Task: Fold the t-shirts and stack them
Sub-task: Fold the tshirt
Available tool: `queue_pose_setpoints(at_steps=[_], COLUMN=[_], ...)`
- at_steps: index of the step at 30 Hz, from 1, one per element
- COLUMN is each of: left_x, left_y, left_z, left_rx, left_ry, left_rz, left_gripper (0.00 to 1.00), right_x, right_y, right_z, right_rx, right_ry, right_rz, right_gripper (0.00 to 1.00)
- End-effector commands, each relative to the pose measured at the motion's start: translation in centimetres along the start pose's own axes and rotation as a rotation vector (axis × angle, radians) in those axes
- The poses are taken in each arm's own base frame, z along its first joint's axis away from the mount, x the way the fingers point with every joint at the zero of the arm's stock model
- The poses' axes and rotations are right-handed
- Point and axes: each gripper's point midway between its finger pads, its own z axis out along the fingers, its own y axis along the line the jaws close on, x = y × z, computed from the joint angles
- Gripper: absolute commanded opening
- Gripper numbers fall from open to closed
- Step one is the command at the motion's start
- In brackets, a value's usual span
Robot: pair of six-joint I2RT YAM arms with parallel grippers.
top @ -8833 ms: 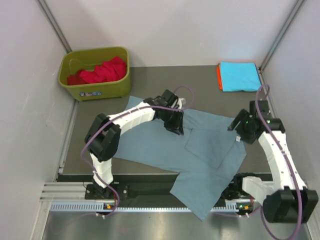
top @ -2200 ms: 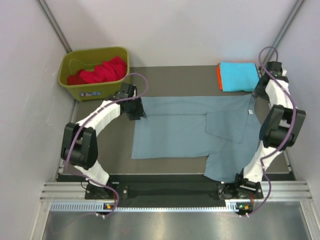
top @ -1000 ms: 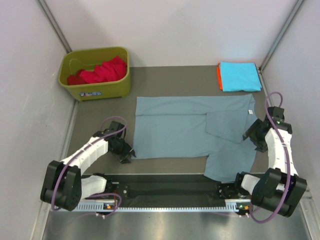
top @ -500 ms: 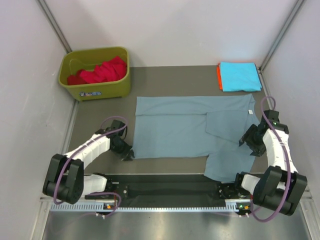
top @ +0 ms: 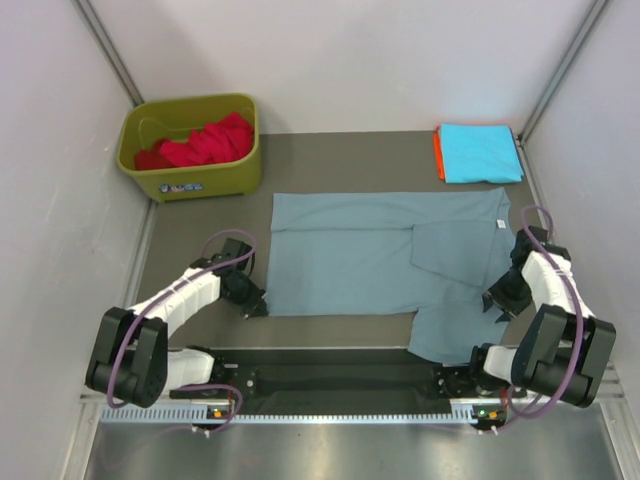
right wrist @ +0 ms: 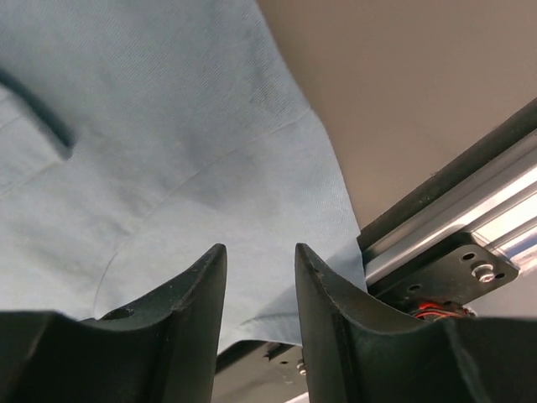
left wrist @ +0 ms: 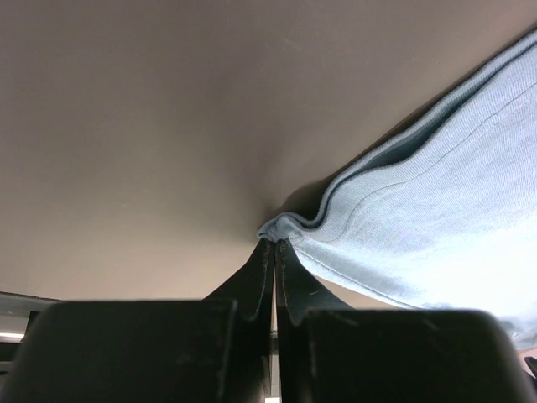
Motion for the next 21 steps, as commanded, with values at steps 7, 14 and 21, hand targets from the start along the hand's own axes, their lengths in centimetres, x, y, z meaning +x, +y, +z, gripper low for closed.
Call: queue_pose_setpoints(at_steps=[7, 14, 21], left_x=[-2.5, -2.5, -2.3], left_y=[-2.0, -1.4, -1.1], left_z=[-0.3, -0.8, -1.1], left_rx=[0.063, 0.064, 0.063], left_ry=[-0.117, -0.133, -0.134], left_rz=[-0.012, -0.025, -0.030], left_gripper=[0.00, 0.00, 0.00], right_x=[-1.5, -1.6, -1.9], right_y=[0.5, 0.3, -0.3], right_z=[2.7, 3.9, 3.1], right_rx=[0.025, -0.004, -0.011], right_ry=[-0.089, -0.173, -0.232], right_rz=[0.195, 0.297, 0.279], right_gripper=[0.38, 0.34, 0.13])
